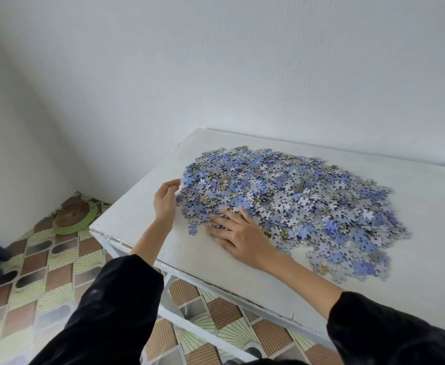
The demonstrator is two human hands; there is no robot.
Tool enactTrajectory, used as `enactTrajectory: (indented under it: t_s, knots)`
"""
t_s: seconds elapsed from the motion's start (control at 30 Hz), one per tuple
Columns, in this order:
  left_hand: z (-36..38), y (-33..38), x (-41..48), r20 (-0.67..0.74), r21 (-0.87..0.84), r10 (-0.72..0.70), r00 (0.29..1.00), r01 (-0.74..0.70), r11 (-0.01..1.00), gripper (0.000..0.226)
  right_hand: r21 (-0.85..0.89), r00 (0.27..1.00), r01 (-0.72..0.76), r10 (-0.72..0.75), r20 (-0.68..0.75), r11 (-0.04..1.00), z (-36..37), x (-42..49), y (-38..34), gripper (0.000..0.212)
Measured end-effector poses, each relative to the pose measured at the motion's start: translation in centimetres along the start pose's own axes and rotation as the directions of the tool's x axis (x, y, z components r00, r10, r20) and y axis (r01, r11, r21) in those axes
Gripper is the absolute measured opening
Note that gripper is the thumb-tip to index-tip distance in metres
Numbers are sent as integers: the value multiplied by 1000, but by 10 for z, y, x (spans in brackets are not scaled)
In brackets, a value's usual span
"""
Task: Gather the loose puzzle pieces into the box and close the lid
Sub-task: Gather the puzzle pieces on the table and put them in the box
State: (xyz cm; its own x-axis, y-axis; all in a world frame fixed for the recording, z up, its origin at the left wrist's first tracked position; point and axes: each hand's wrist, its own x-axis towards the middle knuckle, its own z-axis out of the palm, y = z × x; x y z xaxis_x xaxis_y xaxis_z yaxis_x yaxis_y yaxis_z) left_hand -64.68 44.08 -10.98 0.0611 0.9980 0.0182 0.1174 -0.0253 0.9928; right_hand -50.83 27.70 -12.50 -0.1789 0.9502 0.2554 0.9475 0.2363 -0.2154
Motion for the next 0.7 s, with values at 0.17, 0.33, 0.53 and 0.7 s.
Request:
enactTrajectory:
  t_s: [0.17,0.33,0.53,0.7]
  knots:
    - [15,-2,-9,14,113,57,998,-58,992,31,-18,1000,6,-6,0,1000,-6,-3,3,38]
    - [20,-6,-9,33,159,113,993,-116,980,29,37,998,-27,29,-51,999,-13,-18,9,37]
    - [20,-8,-10,30,224,144,989,-147,963,29,-35,999,-28,29,17,999,-15,-30,10,46]
    - [33,-11,-21,60,461,171,983,-179,869,35,-24,989,-145,144,-20,989,-23,-34,11,44]
